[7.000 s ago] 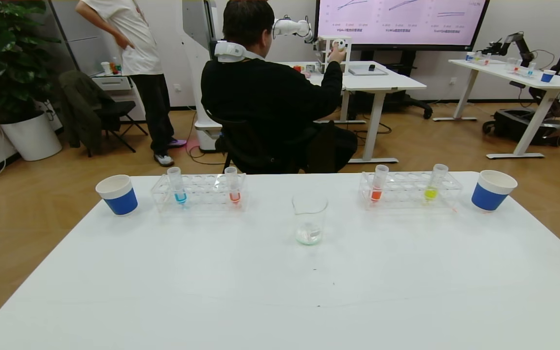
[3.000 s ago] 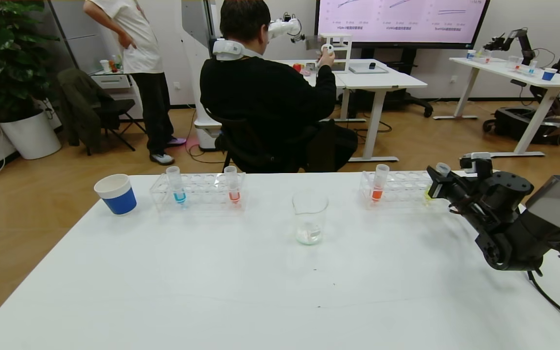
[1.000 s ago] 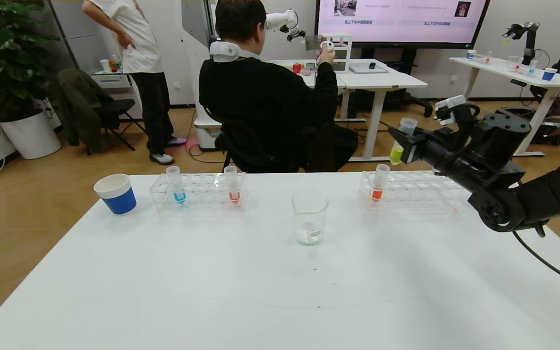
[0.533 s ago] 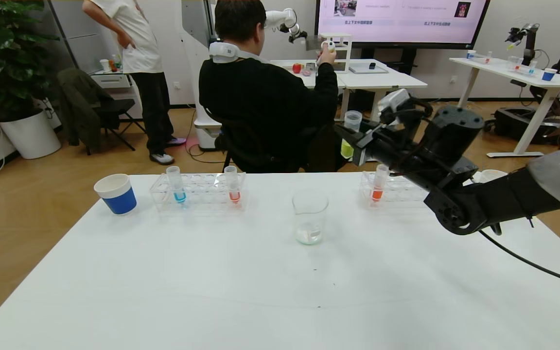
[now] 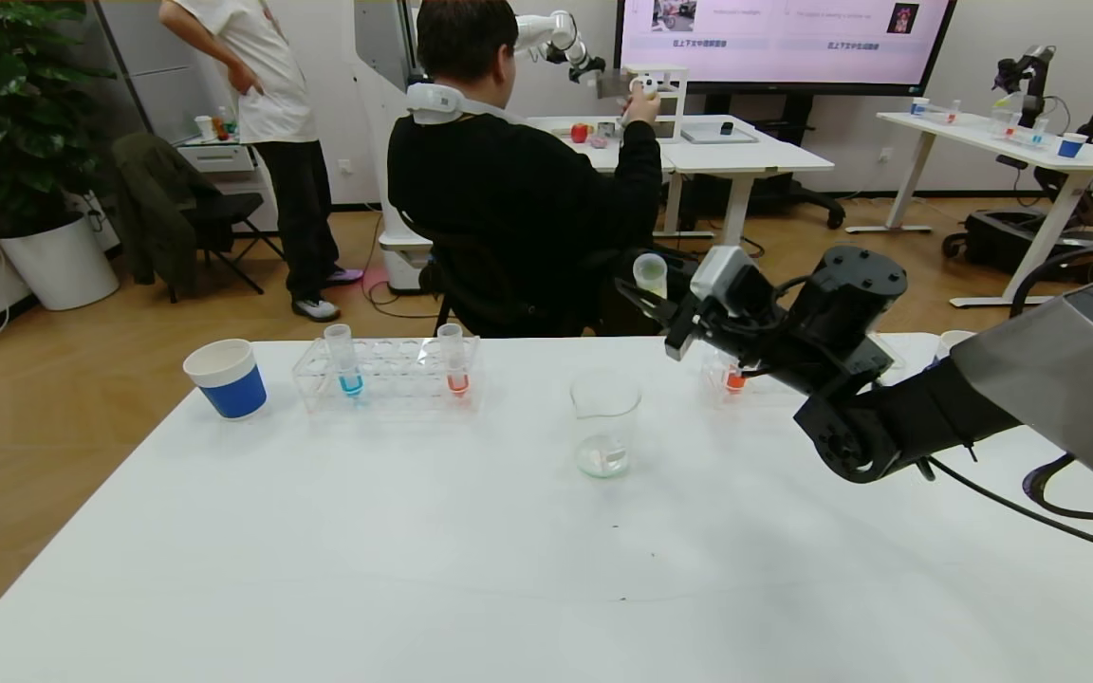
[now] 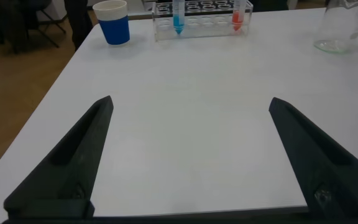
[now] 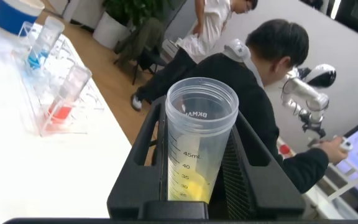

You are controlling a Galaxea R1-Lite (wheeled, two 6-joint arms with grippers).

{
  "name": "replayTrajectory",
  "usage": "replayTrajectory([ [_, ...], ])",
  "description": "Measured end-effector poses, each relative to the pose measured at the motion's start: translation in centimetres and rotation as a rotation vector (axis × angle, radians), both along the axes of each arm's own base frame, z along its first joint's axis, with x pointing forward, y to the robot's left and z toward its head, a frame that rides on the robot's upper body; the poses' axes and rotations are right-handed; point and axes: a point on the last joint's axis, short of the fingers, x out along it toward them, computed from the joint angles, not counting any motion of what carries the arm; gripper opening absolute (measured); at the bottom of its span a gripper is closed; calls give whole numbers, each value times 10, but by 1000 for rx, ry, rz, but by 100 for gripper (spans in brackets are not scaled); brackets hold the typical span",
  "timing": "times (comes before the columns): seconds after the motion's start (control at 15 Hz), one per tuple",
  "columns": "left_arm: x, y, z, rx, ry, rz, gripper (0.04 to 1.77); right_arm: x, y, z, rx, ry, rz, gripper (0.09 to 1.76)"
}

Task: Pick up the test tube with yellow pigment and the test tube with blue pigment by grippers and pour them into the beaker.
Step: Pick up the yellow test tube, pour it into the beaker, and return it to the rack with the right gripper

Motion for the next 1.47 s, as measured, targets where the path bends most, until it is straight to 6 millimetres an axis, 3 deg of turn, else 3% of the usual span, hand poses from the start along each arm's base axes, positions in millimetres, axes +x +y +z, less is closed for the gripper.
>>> replayTrajectory([
  [0.67,0,0,0,0,0,0,175,10,1,-37,-184,-269,78,51],
  [1.47,0,0,0,0,0,0,175,33,8,-43,-303,-557,170,51],
])
